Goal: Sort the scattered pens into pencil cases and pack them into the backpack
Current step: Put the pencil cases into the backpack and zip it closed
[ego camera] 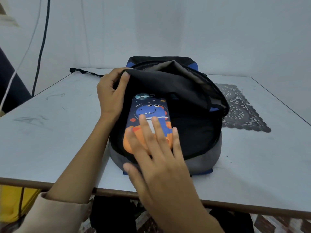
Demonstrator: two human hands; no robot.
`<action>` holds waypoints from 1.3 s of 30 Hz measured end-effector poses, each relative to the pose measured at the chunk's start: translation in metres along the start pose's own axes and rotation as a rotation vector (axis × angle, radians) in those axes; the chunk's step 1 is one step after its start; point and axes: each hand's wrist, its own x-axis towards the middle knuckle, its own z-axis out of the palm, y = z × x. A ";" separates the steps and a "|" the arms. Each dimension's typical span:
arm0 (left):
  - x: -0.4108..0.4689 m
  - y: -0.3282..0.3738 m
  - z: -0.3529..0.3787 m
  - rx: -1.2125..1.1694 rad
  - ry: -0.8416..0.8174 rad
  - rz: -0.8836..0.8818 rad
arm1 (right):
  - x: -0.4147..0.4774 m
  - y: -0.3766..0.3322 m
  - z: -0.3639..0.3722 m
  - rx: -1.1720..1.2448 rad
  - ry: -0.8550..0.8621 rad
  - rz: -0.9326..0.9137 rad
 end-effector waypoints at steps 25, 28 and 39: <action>-0.005 0.013 0.001 -0.108 0.000 0.033 | 0.062 0.045 0.013 -0.180 -0.301 -0.088; -0.005 0.012 0.001 -0.105 -0.002 0.027 | 0.068 0.052 0.020 -0.203 -0.314 -0.091; -0.005 0.009 0.001 -0.079 0.006 0.033 | 0.093 0.064 0.029 -0.082 -0.389 -0.028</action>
